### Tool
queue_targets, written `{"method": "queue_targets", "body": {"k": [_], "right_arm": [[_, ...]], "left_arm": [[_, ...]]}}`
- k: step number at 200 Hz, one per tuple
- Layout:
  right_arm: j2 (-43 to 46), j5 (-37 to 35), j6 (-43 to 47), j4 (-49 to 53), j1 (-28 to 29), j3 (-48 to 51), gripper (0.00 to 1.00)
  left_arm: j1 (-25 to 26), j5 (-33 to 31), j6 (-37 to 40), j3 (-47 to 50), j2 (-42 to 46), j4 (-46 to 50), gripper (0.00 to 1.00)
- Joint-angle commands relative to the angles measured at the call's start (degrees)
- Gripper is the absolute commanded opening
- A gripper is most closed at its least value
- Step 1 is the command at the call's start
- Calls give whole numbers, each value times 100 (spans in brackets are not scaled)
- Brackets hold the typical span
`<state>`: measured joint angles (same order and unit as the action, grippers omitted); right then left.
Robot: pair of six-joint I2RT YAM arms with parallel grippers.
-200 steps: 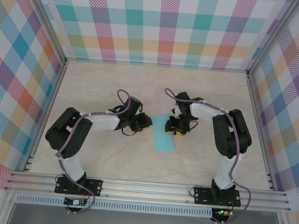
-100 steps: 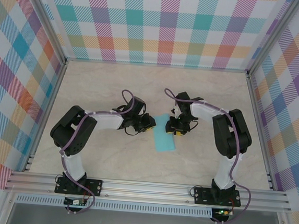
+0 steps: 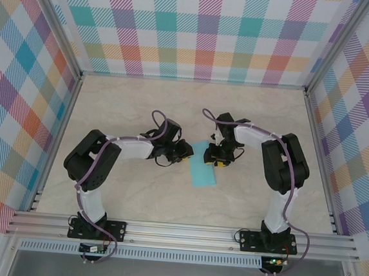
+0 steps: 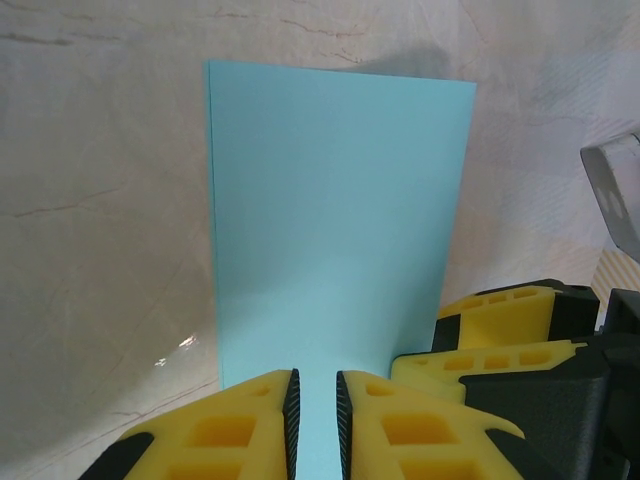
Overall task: Fold a paper plane with a square sheet of paper (pick it up from the middle)
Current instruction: Hold the square sheet of paper at the center of the table.
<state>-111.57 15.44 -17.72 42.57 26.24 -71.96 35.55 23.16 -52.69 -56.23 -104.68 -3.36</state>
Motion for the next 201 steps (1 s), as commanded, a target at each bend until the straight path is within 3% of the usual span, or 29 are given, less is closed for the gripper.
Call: {"method": "queue_targets", "body": {"k": [1,131,201], "right_arm": [[-567,-490,49,-380,-31,183,47],[-629,-525,58,-375,-31,183,48],[-595,-512,49,-398,-31,210,48]], "left_arm": [[70,125,57,-150,-78,-58,19],[233,311,92,-363,-482,-25,14],[259,181,249,-388,-639,580,8]]}}
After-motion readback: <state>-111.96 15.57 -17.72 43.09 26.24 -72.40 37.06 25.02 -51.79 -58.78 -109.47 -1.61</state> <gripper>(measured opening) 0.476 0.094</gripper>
